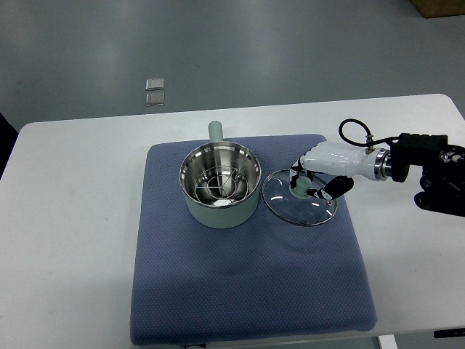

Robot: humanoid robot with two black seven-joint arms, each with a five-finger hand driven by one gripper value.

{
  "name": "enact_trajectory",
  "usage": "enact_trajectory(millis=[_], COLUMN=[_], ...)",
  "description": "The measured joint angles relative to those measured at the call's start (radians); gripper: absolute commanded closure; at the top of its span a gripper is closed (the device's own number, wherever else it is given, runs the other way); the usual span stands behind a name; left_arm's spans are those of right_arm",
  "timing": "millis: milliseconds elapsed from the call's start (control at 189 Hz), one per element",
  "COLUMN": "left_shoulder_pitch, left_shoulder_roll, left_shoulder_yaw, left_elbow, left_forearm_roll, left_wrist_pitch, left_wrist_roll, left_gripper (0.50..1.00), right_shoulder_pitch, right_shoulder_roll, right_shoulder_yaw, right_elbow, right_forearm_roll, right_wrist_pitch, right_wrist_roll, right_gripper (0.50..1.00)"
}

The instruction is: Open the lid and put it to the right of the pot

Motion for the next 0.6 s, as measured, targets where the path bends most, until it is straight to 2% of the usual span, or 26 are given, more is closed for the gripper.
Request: enact_trajectory(millis=[95, 122, 132, 138, 185, 191, 196, 201, 212, 228, 249, 297, 302, 329, 355, 599], left_shoulder_pitch=[0.000, 0.000, 0.000, 0.000, 0.000, 0.000, 0.000, 0.000, 0.000, 0.000, 0.000, 0.000, 0.000, 0.000, 0.000, -0.001], left_shoulder_roll=[0.000, 0.000, 0.000, 0.000, 0.000, 0.000, 0.000, 0.000, 0.000, 0.000, 0.000, 0.000, 0.000, 0.000, 0.000, 0.000], left_shoulder_yaw=[0.000, 0.000, 0.000, 0.000, 0.000, 0.000, 0.000, 0.000, 0.000, 0.000, 0.000, 0.000, 0.000, 0.000, 0.000, 0.000], left_elbow=[0.000, 0.000, 0.000, 0.000, 0.000, 0.000, 0.000, 0.000, 0.000, 0.000, 0.000, 0.000, 0.000, 0.000, 0.000, 0.000], left_forearm_roll=[0.000, 0.000, 0.000, 0.000, 0.000, 0.000, 0.000, 0.000, 0.000, 0.000, 0.000, 0.000, 0.000, 0.000, 0.000, 0.000], left_wrist_pitch=[0.000, 0.000, 0.000, 0.000, 0.000, 0.000, 0.000, 0.000, 0.000, 0.000, 0.000, 0.000, 0.000, 0.000, 0.000, 0.000], left_wrist_roll=[0.000, 0.000, 0.000, 0.000, 0.000, 0.000, 0.000, 0.000, 0.000, 0.000, 0.000, 0.000, 0.000, 0.000, 0.000, 0.000], left_gripper=[0.500, 0.500, 0.500, 0.500, 0.500, 0.500, 0.500, 0.500, 0.500, 0.500, 0.500, 0.500, 0.500, 0.500, 0.500, 0.500], right_shoulder_pitch=[-0.009, -0.011, -0.013, -0.014, -0.020, -0.021, -0.022, -0.024, -0.025, -0.027, -0.030, -0.034, -0.035, -0.036, -0.037, -0.037], right_shoulder_roll=[0.006, 0.007, 0.008, 0.008, 0.010, 0.010, 0.010, 0.011, 0.011, 0.012, 0.012, 0.012, 0.012, 0.012, 0.012, -0.007], right_shoulder_yaw=[0.002, 0.004, 0.007, 0.007, 0.017, 0.018, 0.019, 0.021, 0.022, 0.024, 0.028, 0.032, 0.032, 0.034, 0.035, 0.078], right_elbow=[-0.005, -0.006, -0.006, -0.006, -0.007, -0.007, -0.007, -0.007, -0.007, -0.007, -0.007, -0.007, -0.007, -0.007, -0.007, -0.007], right_forearm_roll=[0.000, 0.000, 0.000, 0.000, 0.000, 0.000, 0.000, 0.000, 0.000, 0.000, 0.000, 0.001, 0.001, 0.002, 0.002, 0.007], right_wrist_pitch=[-0.001, -0.002, -0.002, -0.002, -0.004, -0.004, -0.004, -0.004, -0.004, -0.004, -0.004, -0.004, -0.004, -0.004, -0.003, 0.008], right_wrist_roll=[0.000, 0.000, 0.000, 0.000, 0.000, 0.000, 0.000, 0.000, 0.001, 0.001, 0.002, 0.005, 0.005, 0.006, 0.007, 0.013], right_gripper=[1.000, 0.934, 0.934, 0.910, 0.910, 0.770, 0.769, 0.714, 0.713, 0.677, 0.658, 0.658, 0.638, 0.628, 0.595, 0.585])
